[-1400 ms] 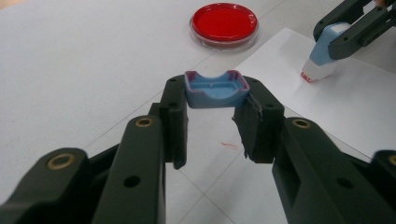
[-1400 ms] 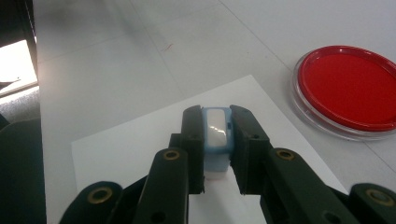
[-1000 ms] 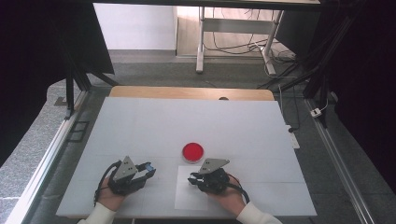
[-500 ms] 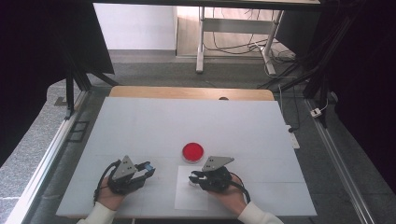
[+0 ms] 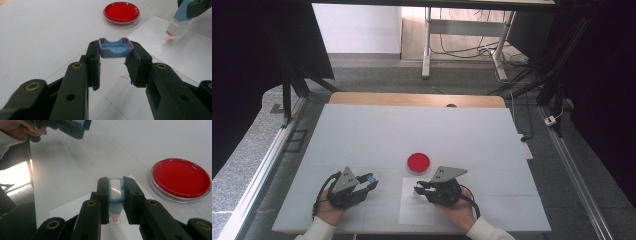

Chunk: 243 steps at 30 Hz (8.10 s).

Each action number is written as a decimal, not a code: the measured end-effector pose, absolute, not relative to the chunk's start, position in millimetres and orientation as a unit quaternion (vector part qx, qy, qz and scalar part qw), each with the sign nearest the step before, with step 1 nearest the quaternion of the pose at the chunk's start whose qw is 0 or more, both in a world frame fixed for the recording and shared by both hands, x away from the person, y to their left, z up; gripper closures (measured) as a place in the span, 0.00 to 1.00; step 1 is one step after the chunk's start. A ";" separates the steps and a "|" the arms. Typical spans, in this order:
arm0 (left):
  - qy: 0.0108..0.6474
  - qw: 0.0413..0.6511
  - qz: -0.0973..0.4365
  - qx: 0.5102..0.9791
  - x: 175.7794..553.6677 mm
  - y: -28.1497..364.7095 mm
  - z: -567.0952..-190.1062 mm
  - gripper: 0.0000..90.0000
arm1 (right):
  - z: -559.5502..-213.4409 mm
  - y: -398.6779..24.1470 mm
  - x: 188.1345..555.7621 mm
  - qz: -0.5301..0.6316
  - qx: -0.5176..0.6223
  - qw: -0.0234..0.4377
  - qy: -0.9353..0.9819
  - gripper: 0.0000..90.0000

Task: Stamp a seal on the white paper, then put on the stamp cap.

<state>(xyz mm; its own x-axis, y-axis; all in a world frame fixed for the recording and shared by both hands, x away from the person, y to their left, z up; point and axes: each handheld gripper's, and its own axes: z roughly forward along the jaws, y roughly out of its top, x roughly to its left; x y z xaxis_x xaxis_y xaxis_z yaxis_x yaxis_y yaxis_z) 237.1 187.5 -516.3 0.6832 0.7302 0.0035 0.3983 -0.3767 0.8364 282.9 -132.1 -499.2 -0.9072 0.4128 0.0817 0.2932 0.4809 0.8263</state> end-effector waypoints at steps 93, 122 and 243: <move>0.311 0.433 0.178 0.827 243.3 141.9 -515.7 0.72 | -467.8 -161.7 294.1 0.553 0.265 0.064 0.787 0.83; 0.287 0.428 0.174 0.839 253.0 109.6 -518.2 0.72 | -468.0 -159.3 292.9 0.557 0.266 0.068 0.784 0.83; 0.266 0.422 0.215 0.839 261.5 62.6 -524.1 0.72 | -481.0 -139.4 283.0 0.551 0.328 0.080 0.763 0.84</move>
